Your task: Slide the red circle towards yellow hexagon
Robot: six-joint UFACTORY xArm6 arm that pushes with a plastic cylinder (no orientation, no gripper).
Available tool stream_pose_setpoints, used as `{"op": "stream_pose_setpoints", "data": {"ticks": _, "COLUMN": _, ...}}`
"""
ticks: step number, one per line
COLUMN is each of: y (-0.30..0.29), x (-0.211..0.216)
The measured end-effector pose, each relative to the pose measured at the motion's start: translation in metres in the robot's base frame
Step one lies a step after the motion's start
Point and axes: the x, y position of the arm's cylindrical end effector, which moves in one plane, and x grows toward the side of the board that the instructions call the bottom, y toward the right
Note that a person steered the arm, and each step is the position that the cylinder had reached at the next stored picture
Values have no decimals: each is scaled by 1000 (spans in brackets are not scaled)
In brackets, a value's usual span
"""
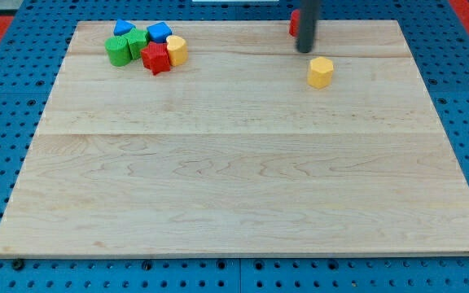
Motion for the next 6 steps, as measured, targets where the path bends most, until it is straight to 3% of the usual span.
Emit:
{"op": "stream_pose_setpoints", "data": {"ticks": 1, "y": 14, "x": -56}}
{"op": "stream_pose_setpoints", "data": {"ticks": 2, "y": 12, "x": -60}}
{"op": "stream_pose_setpoints", "data": {"ticks": 3, "y": -43, "x": -59}}
{"op": "stream_pose_setpoints", "data": {"ticks": 4, "y": -62, "x": -25}}
{"op": "stream_pose_setpoints", "data": {"ticks": 5, "y": -120, "x": 8}}
{"op": "stream_pose_setpoints", "data": {"ticks": 6, "y": -140, "x": -41}}
